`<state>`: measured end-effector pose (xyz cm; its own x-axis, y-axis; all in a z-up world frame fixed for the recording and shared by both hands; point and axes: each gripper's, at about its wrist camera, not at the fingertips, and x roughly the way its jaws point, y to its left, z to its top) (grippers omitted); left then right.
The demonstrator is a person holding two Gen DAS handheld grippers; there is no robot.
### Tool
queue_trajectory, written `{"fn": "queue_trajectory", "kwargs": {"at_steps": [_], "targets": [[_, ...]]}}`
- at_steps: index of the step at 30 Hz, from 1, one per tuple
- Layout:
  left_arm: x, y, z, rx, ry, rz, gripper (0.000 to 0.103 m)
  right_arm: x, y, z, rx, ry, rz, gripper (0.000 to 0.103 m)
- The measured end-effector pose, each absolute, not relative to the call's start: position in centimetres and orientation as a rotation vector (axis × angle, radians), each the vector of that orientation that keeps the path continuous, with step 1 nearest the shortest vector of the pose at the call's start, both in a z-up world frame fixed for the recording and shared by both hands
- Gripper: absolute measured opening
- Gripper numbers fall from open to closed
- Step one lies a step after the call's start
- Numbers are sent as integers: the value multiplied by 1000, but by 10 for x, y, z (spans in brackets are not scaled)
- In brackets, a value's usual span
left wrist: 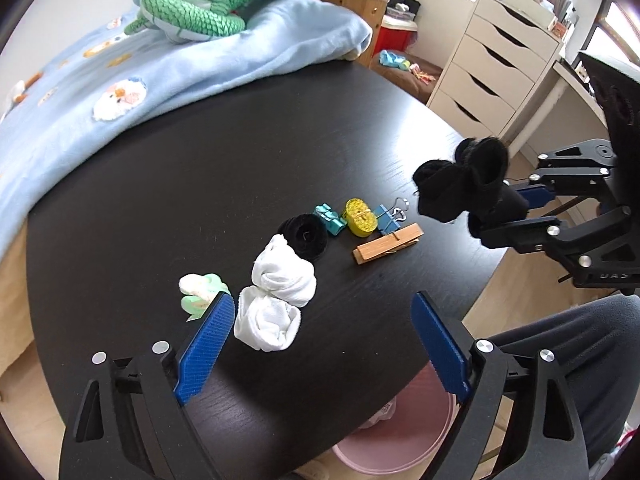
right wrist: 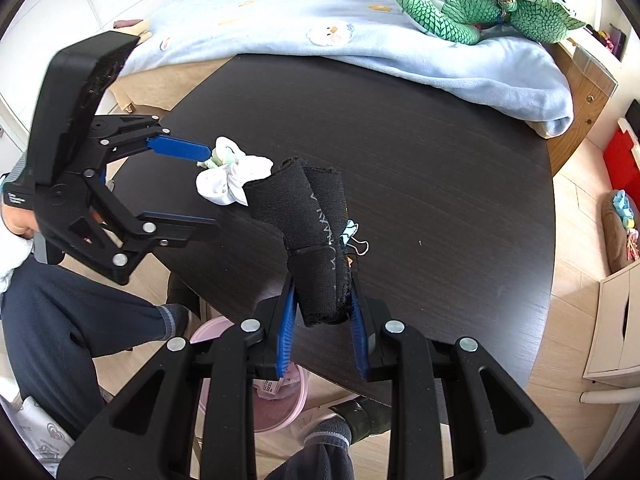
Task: Collect trash
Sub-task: 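Lift the black socks with the right gripper while the left gripper grasps the white socks, then carry both sock bundles over the wastebasket and open both grippers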
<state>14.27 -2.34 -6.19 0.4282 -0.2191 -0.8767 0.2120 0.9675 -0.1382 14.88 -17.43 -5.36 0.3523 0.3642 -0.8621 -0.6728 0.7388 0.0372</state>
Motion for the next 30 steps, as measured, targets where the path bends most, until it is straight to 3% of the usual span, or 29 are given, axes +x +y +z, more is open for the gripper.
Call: {"fn": "queue_trajectory", "kwargs": {"at_steps": [4,8,12,15,17,18,23,30], "targets": [[149,-20,-71,-17,1108,-252,85,150,-173,-57,-351,1010,692,25],[154,-20,-80,-7,1129,-246,72,151,-172,-60,-352,1017,693,25],[156,-21,-85,2,1133,-236,68,152,-171,-62,-354,1021,693,25],[157,-22,-89,13,1146,-220,51,153,-170,-63,-355,1024,691,25],[157,-21,-91,16,1150,-212,33,153,-170,-64,-355,1025,689,25],[156,-20,-92,17,1151,-204,30,153,-170,-64,-354,1025,689,25],[150,-16,-87,6,1135,-187,23,154,-170,-64,-348,1020,687,25],[133,-17,-65,-9,1092,-172,23,147,-172,-61,-338,1004,679,25]]}}
